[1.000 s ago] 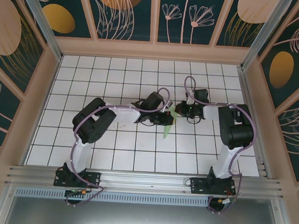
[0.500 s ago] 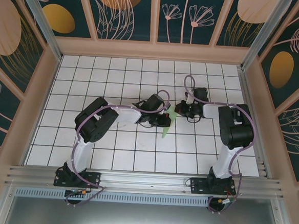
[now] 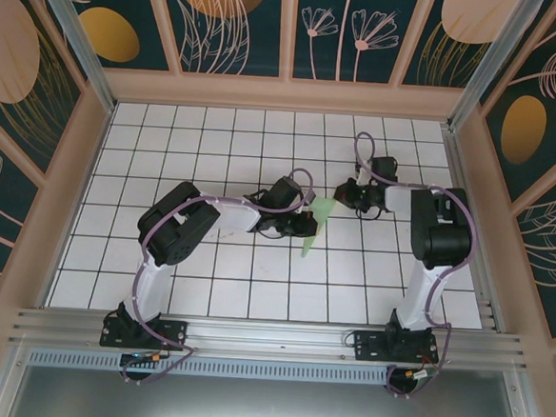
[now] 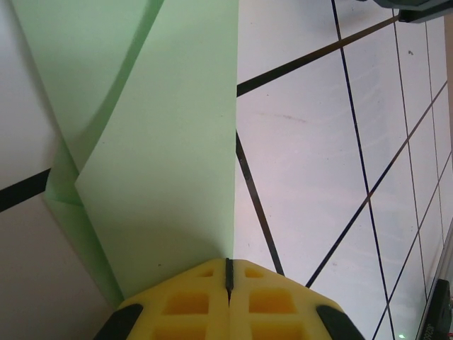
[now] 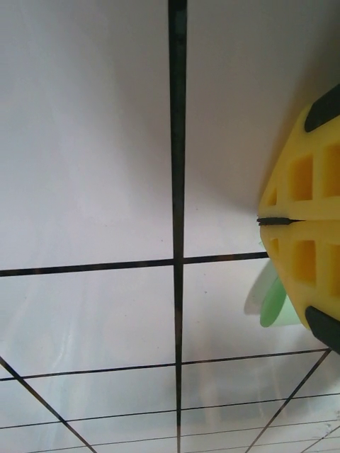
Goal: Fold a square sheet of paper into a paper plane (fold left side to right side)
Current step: Fold the wing for the fifth time at the center of the table.
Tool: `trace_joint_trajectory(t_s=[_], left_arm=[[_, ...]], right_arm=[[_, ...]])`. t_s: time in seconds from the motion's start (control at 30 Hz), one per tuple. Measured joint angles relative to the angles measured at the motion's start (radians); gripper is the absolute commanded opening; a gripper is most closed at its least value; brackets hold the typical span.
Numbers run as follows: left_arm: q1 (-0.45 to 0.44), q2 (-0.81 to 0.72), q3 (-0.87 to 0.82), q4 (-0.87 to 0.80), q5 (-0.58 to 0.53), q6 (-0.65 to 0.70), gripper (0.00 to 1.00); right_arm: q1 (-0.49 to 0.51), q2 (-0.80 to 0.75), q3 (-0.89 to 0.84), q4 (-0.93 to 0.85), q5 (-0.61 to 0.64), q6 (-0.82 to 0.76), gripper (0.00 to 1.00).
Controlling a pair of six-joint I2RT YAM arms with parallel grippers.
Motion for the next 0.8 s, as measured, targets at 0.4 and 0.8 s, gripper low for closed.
trace_joint_trajectory(t_s=[0.4,0.8], left_arm=[[0.0,-0.002,-0.004,0.005,-0.003,0.0,0.02],[0.0,-0.002,-0.004,0.005,-0.003,0.0,0.01]], right_arm=[[0.023,-0.23,-0.126,0.014,0.014,-0.004,0.01],[0.081,-0.132,-0.185,0.047,-0.01,0.02,0.01]])
